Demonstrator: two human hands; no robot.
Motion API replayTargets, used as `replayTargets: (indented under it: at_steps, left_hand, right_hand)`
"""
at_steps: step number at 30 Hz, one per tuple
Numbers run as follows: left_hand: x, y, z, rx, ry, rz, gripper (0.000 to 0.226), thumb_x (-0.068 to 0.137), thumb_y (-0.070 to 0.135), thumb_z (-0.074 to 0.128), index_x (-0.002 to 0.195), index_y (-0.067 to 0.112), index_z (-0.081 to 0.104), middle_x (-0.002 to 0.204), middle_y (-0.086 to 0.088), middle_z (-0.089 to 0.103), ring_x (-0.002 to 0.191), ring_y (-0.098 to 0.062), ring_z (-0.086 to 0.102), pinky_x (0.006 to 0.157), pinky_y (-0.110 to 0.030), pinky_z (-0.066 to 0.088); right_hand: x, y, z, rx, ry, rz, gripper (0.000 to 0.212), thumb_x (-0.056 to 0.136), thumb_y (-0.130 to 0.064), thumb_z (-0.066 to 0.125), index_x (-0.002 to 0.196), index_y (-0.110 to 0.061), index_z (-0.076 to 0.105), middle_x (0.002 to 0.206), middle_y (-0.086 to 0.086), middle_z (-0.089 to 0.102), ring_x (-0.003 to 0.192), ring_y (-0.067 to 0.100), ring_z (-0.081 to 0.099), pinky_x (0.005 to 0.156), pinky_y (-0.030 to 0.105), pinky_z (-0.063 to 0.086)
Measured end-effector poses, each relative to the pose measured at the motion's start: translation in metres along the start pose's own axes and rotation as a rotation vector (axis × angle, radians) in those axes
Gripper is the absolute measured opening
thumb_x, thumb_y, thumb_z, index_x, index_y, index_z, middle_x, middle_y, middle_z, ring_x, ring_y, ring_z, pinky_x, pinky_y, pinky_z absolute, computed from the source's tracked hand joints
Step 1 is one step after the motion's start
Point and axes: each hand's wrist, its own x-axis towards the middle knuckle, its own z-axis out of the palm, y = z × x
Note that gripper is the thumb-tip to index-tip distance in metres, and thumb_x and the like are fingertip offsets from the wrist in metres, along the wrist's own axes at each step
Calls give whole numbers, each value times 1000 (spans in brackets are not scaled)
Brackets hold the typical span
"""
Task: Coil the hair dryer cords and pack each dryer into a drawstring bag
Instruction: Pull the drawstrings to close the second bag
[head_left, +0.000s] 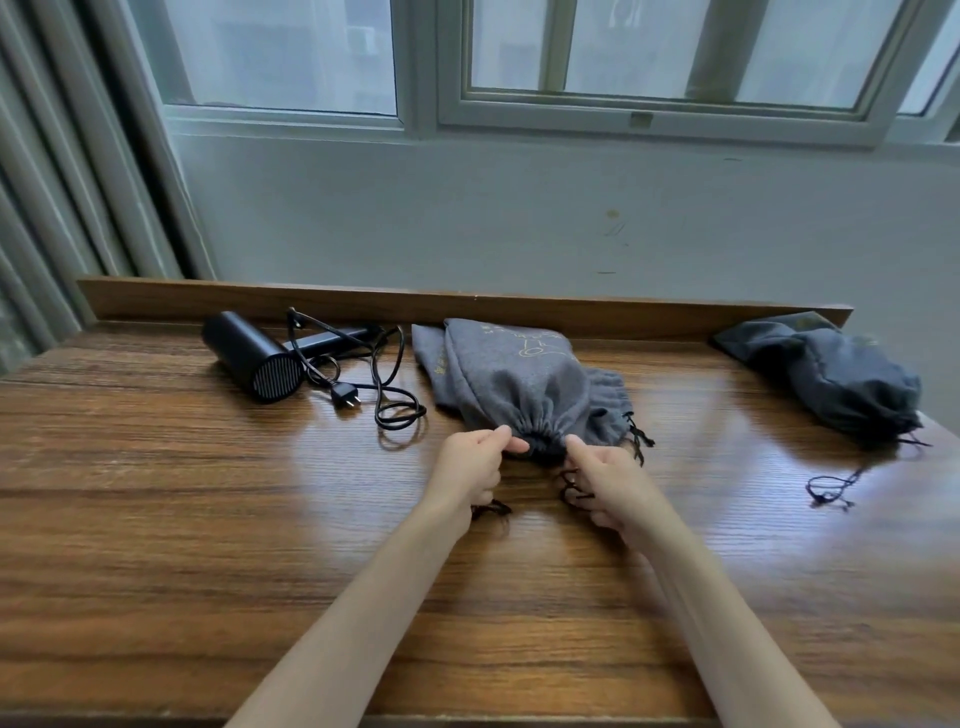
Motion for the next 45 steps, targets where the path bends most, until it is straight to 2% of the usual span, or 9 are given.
replayTargets:
  at_steps: [6, 10, 16, 20, 28, 33, 35, 42, 45]
  left_hand:
    - [1, 7, -8, -604, -62, -265, 31, 98, 17, 40, 68, 11, 45, 30, 8, 20, 22, -4, 16, 24, -13, 8]
    - [1, 4, -10, -621, -37, -242, 32, 97, 16, 41, 65, 11, 44, 30, 9, 20, 22, -3, 15, 24, -13, 8]
    - [-10, -9, -18, 20, -47, 131, 35, 97, 10, 41, 64, 10, 54, 49, 4, 36, 34, -2, 28, 35, -12, 20]
    - [-25, -6, -8, -88, -104, 77, 34, 97, 5, 37, 74, 6, 62, 65, -3, 58, 42, -3, 47, 38, -14, 37]
    - [-42, -3, 8, -193, -383, -99, 32, 96, 13, 38, 69, 14, 56, 100, -4, 59, 41, -2, 35, 37, -12, 24]
    - [-39, -9, 8, -53, -235, 41, 38, 95, 11, 39, 65, 11, 62, 51, 1, 59, 37, -6, 29, 36, -15, 21]
    - [-36, -11, 7, 20, -210, 56, 40, 94, 13, 40, 62, 14, 63, 39, 2, 39, 38, -9, 27, 38, -16, 20]
    - [-37, -16, 11, 153, -200, 40, 39, 91, 9, 40, 56, 16, 55, 46, 1, 42, 36, -7, 36, 37, -15, 28]
    - [-35, -18, 6, 438, -136, 183, 40, 91, 9, 44, 54, 21, 53, 45, 6, 42, 39, -7, 38, 42, -22, 29]
  right_hand:
    - [4, 0, -9, 480, -30, 7, 36, 97, -24, 43, 63, -15, 46, 33, -11, 23, 25, 0, 14, 28, 9, 8]
    - [6, 5, -9, 542, 2, 26, 36, 97, -21, 43, 62, -14, 44, 34, -11, 23, 25, -1, 14, 27, 8, 9]
    - [-9, 16, -32, -232, 69, -401, 41, 95, -21, 50, 53, -22, 53, 59, 1, 44, 58, 12, 42, 60, 23, 36]
    - [-29, 10, -34, -433, 211, -621, 34, 88, -10, 60, 58, -26, 62, 74, -8, 58, 85, 12, 54, 76, 26, 37]
    - [-51, 13, 7, -476, -21, -538, 24, 92, -23, 56, 71, -20, 67, 70, -10, 55, 69, 3, 52, 67, 23, 39]
    - [-40, 11, -8, -630, -183, -383, 28, 89, -25, 56, 66, -13, 66, 56, -11, 51, 54, 0, 44, 56, 19, 34]
    - [-34, 8, -16, -462, -76, -326, 29, 90, -22, 54, 64, -24, 67, 49, -18, 53, 48, -3, 44, 49, 12, 31]
    - [-18, -5, 13, 941, -204, 222, 20, 94, -14, 47, 78, -10, 58, 70, 0, 53, 39, 3, 38, 39, 12, 27]
    - [-18, -7, 11, 1094, -298, 260, 21, 94, -10, 39, 83, -8, 57, 69, 3, 65, 33, 1, 36, 28, 9, 27]
